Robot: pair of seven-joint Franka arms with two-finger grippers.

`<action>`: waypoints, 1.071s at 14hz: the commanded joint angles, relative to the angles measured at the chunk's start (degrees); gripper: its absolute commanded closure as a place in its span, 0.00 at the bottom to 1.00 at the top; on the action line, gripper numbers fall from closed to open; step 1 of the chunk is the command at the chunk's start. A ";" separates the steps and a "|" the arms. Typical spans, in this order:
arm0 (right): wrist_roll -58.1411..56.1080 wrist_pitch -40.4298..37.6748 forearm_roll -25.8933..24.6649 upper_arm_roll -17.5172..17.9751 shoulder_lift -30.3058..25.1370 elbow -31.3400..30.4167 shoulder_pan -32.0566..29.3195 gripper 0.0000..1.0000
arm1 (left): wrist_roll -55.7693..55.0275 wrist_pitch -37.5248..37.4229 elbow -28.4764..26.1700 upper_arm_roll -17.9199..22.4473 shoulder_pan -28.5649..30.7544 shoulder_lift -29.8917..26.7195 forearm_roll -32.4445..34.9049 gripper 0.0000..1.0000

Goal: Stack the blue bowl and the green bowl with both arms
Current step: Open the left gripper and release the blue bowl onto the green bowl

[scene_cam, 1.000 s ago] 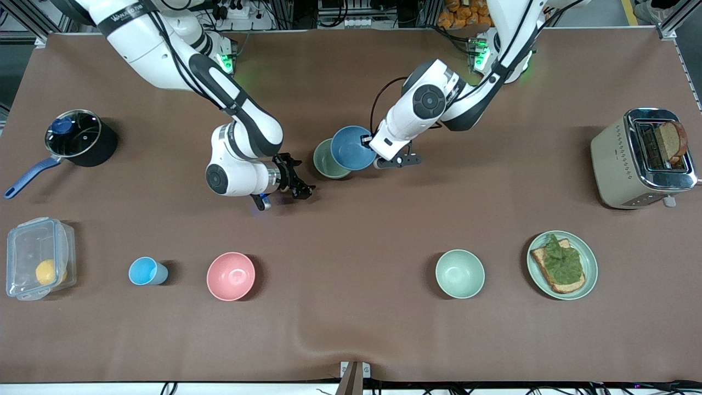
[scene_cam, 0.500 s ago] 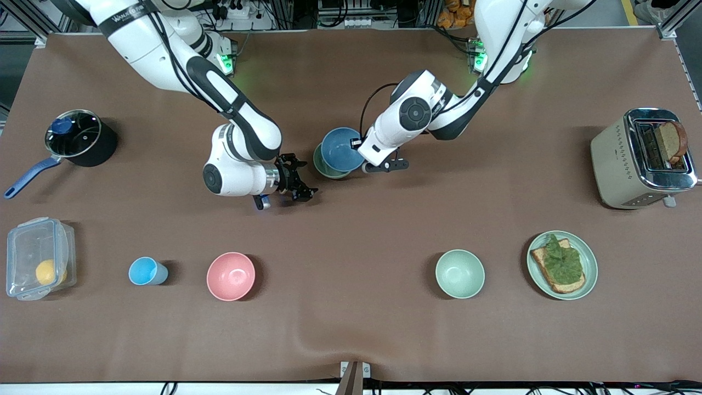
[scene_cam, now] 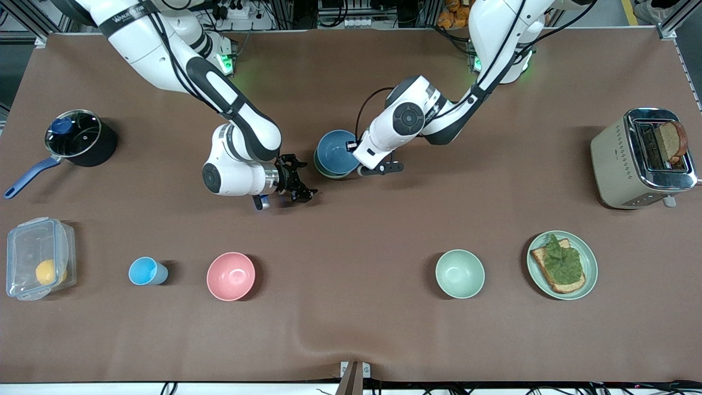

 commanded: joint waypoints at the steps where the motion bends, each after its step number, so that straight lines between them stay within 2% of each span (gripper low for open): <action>1: -0.58 0.89 2.40 -0.32 0.07 -0.36 0.77 0.00 | -2.11 0.68 1.35 0.49 -0.87 1.07 1.80 1.00; 9: -0.58 1.42 2.40 -0.32 0.16 -0.45 1.03 0.00 | -2.47 1.83 3.11 0.57 -1.66 2.92 1.80 1.00; 10: -0.58 1.51 2.40 -0.32 0.16 -0.45 1.03 0.00 | -2.47 1.83 3.20 0.57 -1.58 3.09 1.80 0.80; 11: -0.67 1.59 2.40 -0.32 0.16 -0.45 1.03 0.00 | -2.03 1.83 3.29 0.66 -1.57 3.27 2.23 0.30; 12: -0.58 1.60 2.40 -0.32 0.16 -0.45 1.12 0.00 | -2.37 1.83 3.29 1.01 -1.66 3.36 4.76 0.00; 15: -0.58 1.60 2.40 -0.32 0.42 -0.45 1.12 0.00 | -3.25 1.56 3.29 1.01 -1.66 3.27 6.89 0.00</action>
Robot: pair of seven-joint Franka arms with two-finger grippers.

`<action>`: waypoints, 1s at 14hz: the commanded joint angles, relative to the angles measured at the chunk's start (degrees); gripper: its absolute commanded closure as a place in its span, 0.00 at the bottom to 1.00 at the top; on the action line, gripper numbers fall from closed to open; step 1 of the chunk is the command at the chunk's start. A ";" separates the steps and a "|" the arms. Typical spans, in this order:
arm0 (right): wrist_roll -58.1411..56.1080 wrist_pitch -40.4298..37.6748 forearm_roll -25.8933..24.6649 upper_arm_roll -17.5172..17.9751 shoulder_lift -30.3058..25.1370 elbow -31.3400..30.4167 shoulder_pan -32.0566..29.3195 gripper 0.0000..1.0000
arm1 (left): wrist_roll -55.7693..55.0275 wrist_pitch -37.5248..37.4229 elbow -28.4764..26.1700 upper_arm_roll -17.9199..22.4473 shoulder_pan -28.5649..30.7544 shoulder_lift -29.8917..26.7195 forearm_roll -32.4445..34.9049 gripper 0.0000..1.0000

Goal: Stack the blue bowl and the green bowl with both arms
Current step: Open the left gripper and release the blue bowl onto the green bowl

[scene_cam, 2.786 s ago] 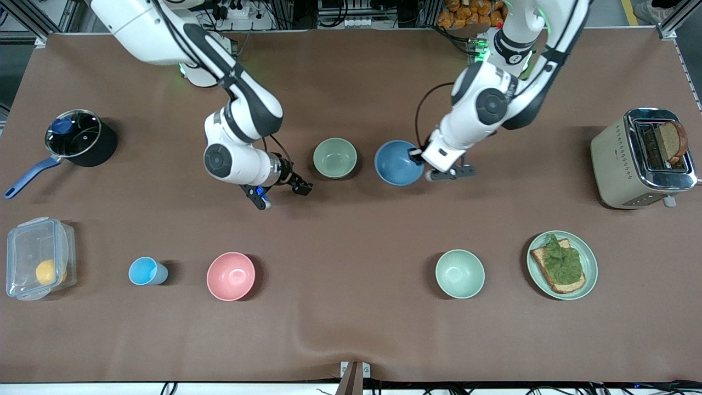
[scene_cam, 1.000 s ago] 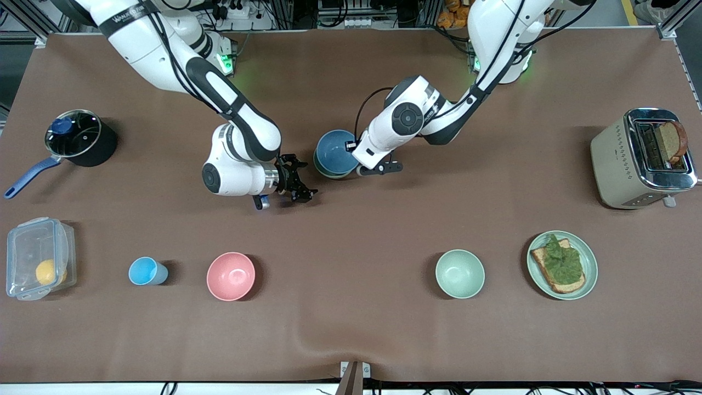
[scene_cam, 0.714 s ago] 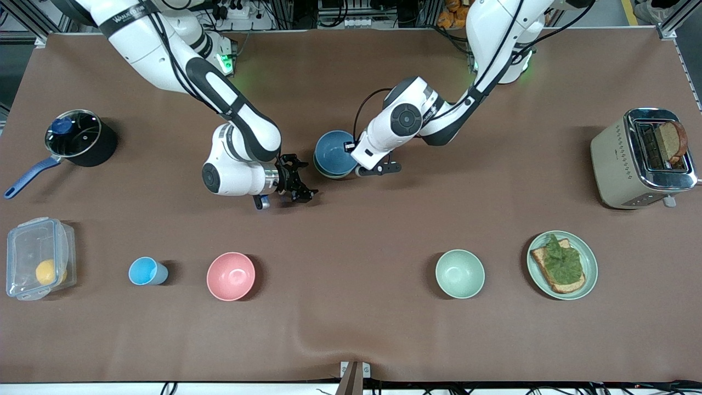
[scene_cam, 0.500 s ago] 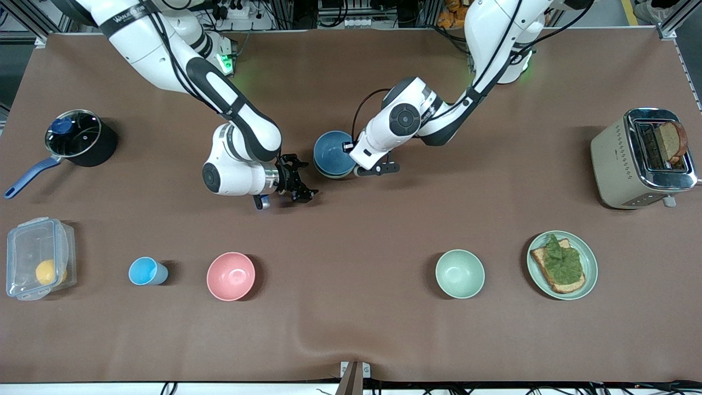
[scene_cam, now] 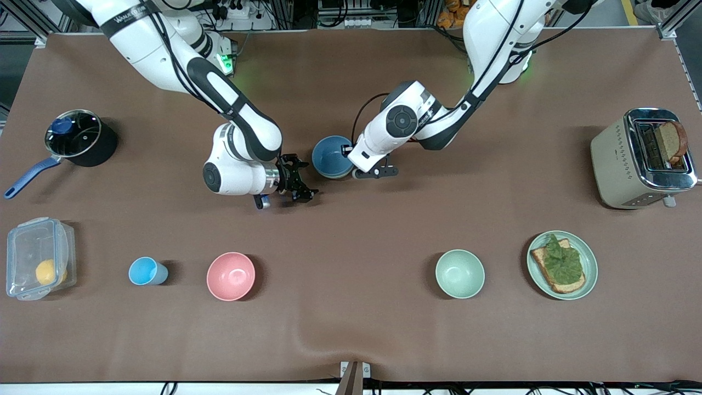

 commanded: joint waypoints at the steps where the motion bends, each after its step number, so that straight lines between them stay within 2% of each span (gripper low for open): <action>1: -0.67 0.92 1.62 -0.32 0.29 -0.20 0.79 0.00 | -2.26 -0.11 1.10 0.47 -0.53 0.15 2.11 0.00; 4: -0.67 0.92 1.62 -0.41 0.29 -0.11 0.79 0.00 | -2.26 -3.61 1.19 0.56 0.79 -2.82 2.38 0.00; 7: -1.54 -0.49 0.57 -1.37 -0.15 0.24 0.44 0.00 | -2.09 -12.91 3.72 0.56 5.08 -6.87 3.60 0.00; 11: -8.49 -20.04 -5.14 -8.57 -0.59 5.50 0.44 0.00 | -1.47 -31.27 14.08 0.56 11.49 -7.06 10.18 0.00; 14: -8.49 -35.24 -9.53 -14.54 -1.12 11.99 0.44 0.00 | -0.68 -38.33 20.85 0.47 17.91 -7.32 12.04 0.00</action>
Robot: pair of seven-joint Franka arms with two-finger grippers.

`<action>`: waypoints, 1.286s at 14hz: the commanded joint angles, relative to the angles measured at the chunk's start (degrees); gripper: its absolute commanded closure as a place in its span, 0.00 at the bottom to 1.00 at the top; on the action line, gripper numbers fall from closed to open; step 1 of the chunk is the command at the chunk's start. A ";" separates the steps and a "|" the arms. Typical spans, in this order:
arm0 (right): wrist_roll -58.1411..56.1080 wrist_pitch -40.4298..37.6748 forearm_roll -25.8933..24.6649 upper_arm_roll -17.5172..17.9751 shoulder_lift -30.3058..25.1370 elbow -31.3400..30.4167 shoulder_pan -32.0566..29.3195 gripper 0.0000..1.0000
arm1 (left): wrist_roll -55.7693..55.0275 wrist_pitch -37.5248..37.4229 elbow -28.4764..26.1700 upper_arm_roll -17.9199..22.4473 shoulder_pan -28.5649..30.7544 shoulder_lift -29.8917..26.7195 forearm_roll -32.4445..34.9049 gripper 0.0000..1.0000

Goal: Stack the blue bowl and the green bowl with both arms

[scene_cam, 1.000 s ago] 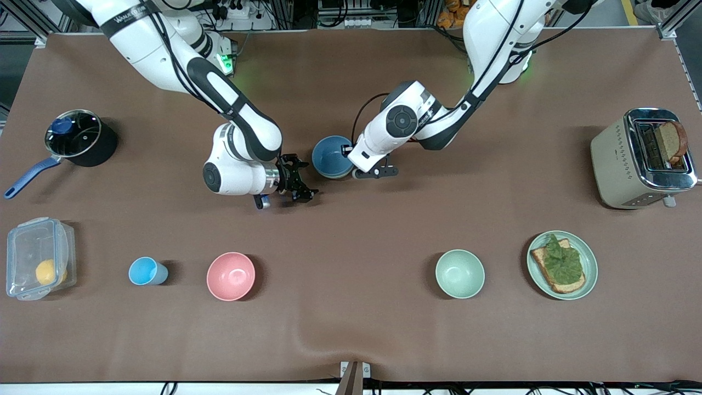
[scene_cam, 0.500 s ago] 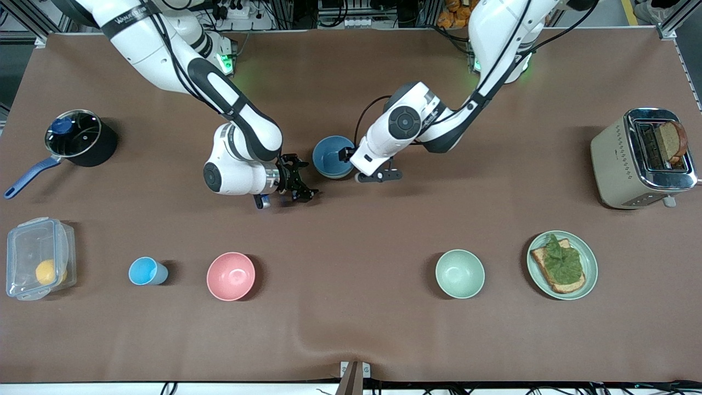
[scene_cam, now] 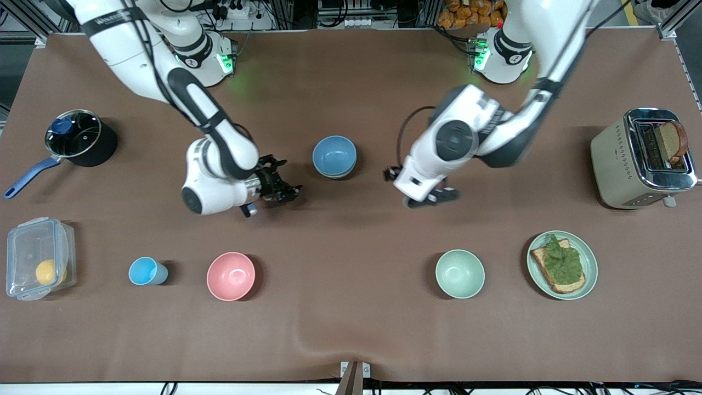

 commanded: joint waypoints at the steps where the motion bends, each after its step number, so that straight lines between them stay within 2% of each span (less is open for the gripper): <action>1: -0.39 -12.74 -4.57 -5.20 -0.80 5.82 0.39 0.00 | -0.36 -4.61 5.45 -0.56 5.43 0.01 2.86 0.00; 4: -2.75 -20.85 -9.15 -9.07 -1.76 9.00 -0.13 0.00 | 3.22 -4.70 7.04 -0.56 12.03 -1.04 4.36 0.00; 7: -13.01 -31.22 -13.46 -17.05 -2.38 14.26 -0.66 0.00 | 11.47 -4.96 7.40 -0.56 18.01 -1.04 4.89 0.00; 9: -19.95 -35.88 -16.35 -21.55 -2.56 17.86 -1.36 0.00 | 15.88 -8.81 6.87 -0.47 19.16 -0.43 9.25 0.00; 10: -23.90 -37.38 -18.54 -22.52 -2.74 19.62 -1.98 0.00 | 17.29 -10.92 6.70 -0.47 19.69 -0.08 11.63 0.00; 13: -31.04 -38.10 -24.70 -22.80 -5.19 23.14 -3.65 0.00 | 23.51 -13.84 4.77 -0.21 25.04 -0.16 12.54 0.00; 14: -32.80 -37.58 -24.28 -22.54 -6.42 24.89 -4.96 0.00 | 27.37 -14.28 2.59 0.84 25.58 -1.64 12.45 0.00; 15: -34.82 -37.49 -23.67 -21.75 -7.47 28.22 -6.45 0.00 | 31.24 -14.63 1.17 5.72 23.50 -3.49 12.01 0.00; 16: -35.45 -37.92 -24.36 -20.96 -7.83 31.03 -6.90 0.00 | 33.63 -14.63 -0.23 11.60 18.52 -5.51 11.40 0.00; 18: -35.63 -37.84 -25.24 -20.51 -9.84 32.55 -7.34 0.00 | 36.36 -14.28 -2.52 21.02 11.46 -8.67 6.41 0.00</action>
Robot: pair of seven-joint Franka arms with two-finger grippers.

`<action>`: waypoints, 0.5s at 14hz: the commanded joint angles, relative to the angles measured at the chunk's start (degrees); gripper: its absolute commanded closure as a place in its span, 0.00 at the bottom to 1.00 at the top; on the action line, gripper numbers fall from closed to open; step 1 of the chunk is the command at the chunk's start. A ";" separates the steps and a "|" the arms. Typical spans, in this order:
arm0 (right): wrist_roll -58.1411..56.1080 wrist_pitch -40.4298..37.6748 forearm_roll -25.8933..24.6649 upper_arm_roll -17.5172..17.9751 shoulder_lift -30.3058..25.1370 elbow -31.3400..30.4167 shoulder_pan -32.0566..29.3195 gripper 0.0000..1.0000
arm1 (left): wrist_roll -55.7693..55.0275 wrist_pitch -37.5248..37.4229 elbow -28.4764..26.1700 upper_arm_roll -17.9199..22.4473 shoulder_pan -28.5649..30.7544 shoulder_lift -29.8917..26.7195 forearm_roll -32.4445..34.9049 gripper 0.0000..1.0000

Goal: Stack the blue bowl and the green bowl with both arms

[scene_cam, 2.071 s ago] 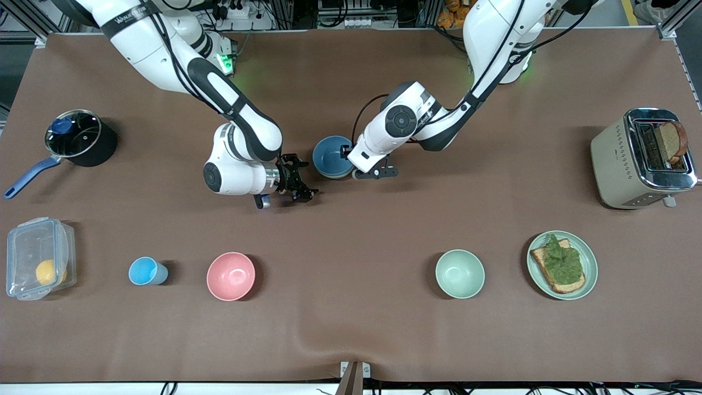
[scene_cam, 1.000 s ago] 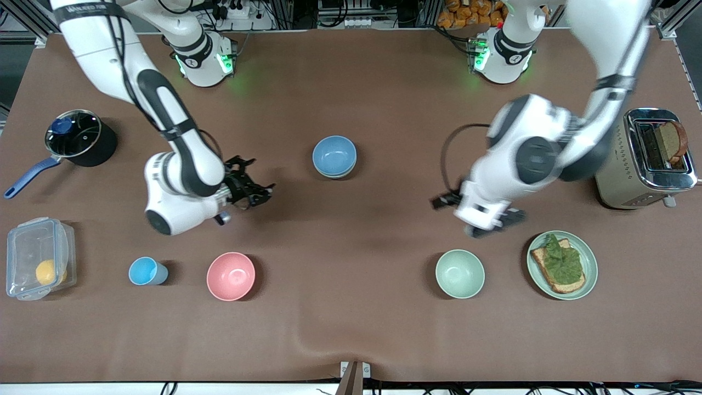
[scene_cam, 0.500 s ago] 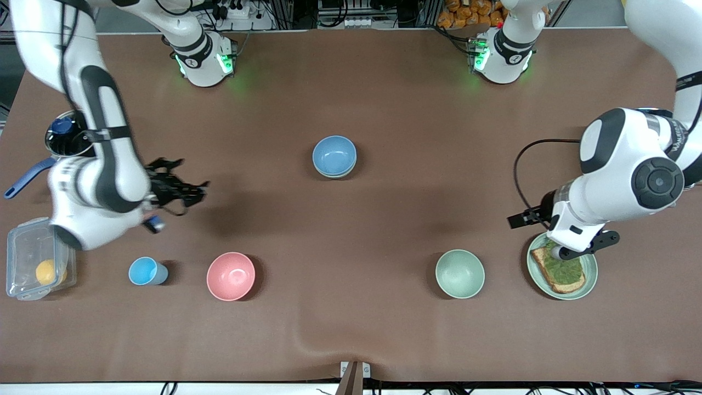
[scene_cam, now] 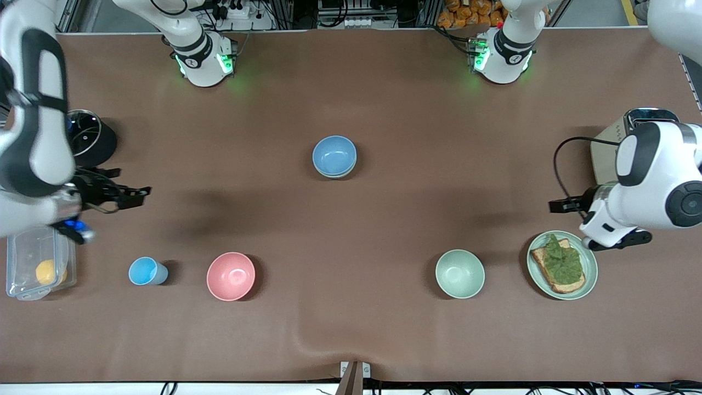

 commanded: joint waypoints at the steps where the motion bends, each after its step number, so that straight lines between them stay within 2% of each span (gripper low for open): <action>1: -0.97 -0.54 -1.98 2.78 -3.41 2.49 -2.60 0.00 | 4.48 0.06 -6.12 10.96 -9.04 -8.09 -5.49 0.00; 4: -2.20 -0.19 -2.33 4.19 -7.29 3.19 -2.87 0.00 | 4.76 2.87 -13.06 17.82 -16.16 -15.73 -10.15 0.00; 7: -6.40 -0.45 -2.51 4.02 -7.91 8.62 -2.52 0.00 | 2.05 2.79 -12.37 17.59 -18.20 -20.75 -12.72 0.00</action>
